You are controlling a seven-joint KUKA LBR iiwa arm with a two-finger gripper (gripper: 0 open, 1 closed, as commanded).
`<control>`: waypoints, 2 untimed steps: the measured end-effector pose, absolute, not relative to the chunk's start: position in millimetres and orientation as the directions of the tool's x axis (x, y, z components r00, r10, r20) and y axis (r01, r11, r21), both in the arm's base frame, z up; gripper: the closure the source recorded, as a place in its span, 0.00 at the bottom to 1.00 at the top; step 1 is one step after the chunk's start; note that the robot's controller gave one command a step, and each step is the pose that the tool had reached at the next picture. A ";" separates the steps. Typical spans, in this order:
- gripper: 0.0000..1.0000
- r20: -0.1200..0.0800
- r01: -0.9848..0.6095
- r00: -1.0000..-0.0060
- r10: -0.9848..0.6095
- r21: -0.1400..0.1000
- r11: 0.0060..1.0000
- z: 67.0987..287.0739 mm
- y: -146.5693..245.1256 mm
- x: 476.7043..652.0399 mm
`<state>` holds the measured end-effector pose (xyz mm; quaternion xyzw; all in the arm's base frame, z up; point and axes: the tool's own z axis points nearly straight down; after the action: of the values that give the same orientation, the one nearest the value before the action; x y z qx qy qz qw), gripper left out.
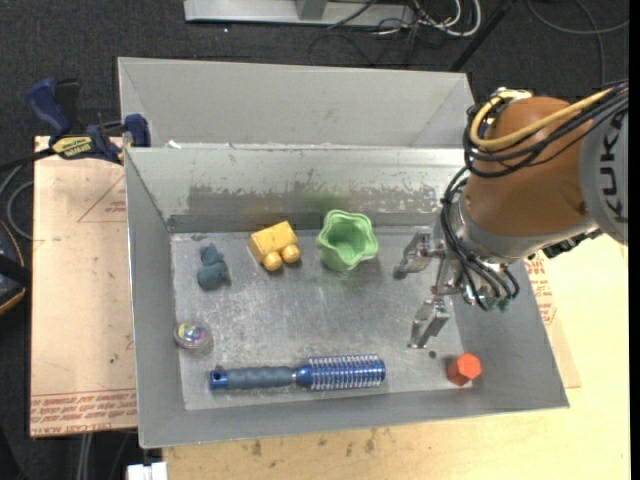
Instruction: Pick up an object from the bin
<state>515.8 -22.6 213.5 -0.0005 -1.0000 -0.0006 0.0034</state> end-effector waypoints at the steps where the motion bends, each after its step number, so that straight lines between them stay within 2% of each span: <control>1: 0.00 -0.007 -0.259 -0.966 -0.259 -0.002 0.966 73.7 43.1 509.1; 2: 0.00 -0.003 -0.068 -0.998 -0.068 0.003 0.998 100.1 84.9 502.6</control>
Offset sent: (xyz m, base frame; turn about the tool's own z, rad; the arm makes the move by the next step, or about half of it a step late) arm -0.0102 0.0652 -0.1435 -0.2648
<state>502.6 84.9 100.1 0.0341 -0.9994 -0.0015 -0.0014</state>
